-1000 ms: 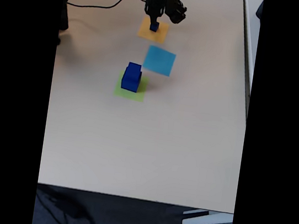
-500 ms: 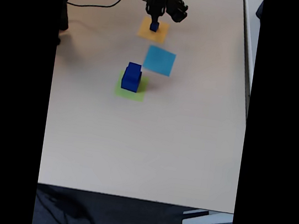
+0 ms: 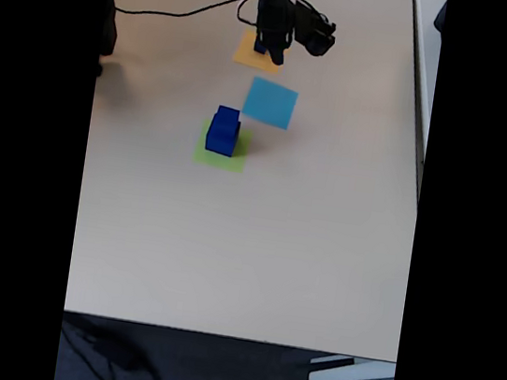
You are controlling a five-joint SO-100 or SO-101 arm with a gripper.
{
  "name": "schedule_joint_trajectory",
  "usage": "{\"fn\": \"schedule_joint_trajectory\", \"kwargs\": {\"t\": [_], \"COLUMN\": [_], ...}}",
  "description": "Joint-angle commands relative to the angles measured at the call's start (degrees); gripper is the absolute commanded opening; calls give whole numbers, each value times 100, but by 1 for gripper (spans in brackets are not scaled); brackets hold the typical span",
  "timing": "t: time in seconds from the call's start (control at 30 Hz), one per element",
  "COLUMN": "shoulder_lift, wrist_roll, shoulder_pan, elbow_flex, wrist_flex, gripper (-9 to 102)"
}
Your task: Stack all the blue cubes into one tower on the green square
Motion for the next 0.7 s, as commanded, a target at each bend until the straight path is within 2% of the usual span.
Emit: {"fn": "schedule_joint_trajectory", "kwargs": {"t": [0.0,0.67], "shoulder_lift": [-53,-756], "wrist_roll": [-255,246], "shoulder_pan": [264,352], "elbow_flex": [-378,-26], "wrist_flex": [-272,-545], "gripper": [0,0]}}
